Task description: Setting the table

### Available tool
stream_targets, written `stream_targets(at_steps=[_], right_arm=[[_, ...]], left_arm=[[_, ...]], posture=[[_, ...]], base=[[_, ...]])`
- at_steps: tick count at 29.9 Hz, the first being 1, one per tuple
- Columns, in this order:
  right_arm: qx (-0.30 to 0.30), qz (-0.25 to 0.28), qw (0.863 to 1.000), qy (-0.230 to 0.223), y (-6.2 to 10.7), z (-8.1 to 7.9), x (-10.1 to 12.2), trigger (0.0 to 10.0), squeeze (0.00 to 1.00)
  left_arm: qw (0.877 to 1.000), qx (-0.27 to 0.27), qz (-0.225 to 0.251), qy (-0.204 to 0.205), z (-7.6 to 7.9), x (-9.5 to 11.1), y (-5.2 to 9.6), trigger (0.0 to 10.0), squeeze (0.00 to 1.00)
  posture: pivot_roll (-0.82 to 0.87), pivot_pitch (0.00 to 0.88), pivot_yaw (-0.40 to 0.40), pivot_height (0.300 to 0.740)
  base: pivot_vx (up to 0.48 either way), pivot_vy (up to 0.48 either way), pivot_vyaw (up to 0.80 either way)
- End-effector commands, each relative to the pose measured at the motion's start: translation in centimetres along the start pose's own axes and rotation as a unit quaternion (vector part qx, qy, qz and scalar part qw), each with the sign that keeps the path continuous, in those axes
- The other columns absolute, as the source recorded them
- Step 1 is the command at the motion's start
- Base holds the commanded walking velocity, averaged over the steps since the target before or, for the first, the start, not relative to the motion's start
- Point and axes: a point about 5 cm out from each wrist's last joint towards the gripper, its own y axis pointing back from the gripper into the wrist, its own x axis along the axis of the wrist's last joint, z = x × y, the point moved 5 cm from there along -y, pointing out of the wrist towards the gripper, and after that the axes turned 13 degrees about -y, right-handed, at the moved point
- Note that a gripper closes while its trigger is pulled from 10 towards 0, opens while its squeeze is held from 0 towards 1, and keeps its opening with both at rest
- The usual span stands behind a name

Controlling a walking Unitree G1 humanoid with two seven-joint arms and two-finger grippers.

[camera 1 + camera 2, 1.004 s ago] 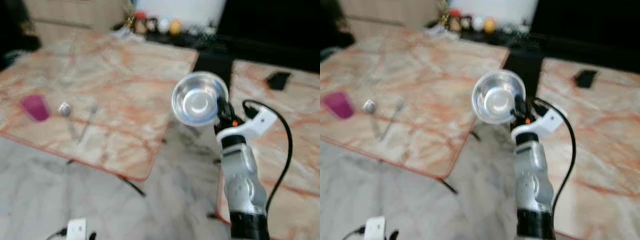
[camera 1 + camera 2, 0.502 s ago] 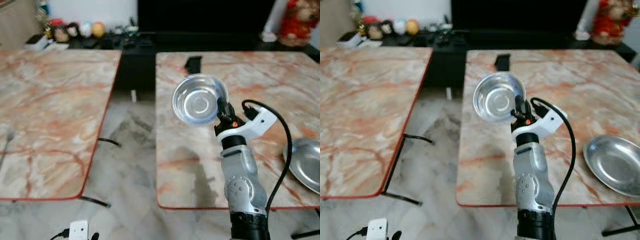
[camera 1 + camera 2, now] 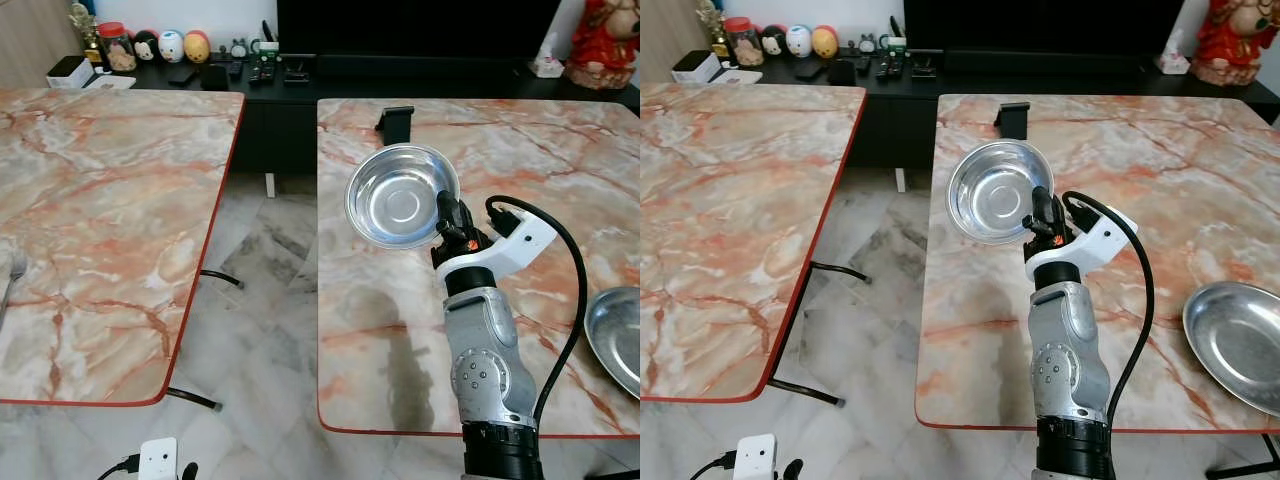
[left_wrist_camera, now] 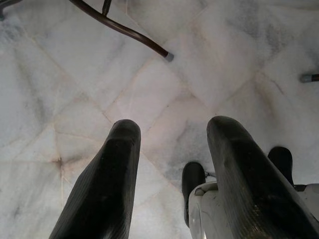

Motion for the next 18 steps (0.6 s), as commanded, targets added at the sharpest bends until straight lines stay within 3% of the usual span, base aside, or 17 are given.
stream_targets(at_steps=[1, 18], right_arm=[[0.009, 0.001, 1.000, 0.005, -0.23, -0.52, 0.17, 10.0, 0.00], [0.014, 0.002, 1.000, 0.006, -0.54, -0.68, 0.35, 10.0, 0.00]], left_arm=[[1.000, -0.003, -0.022, -0.008, 0.09, -1.21, 0.32, 10.0, 0.00], [1.000, -0.002, -0.004, -0.009, 0.41, -0.23, 0.08, 10.0, 0.00]], posture=[[-0.01, 0.071, -0.002, 0.740], [-0.02, 0.055, -0.004, 0.740]], base=[[0.000, 0.000, 0.00], [0.000, -0.321, 0.00]])
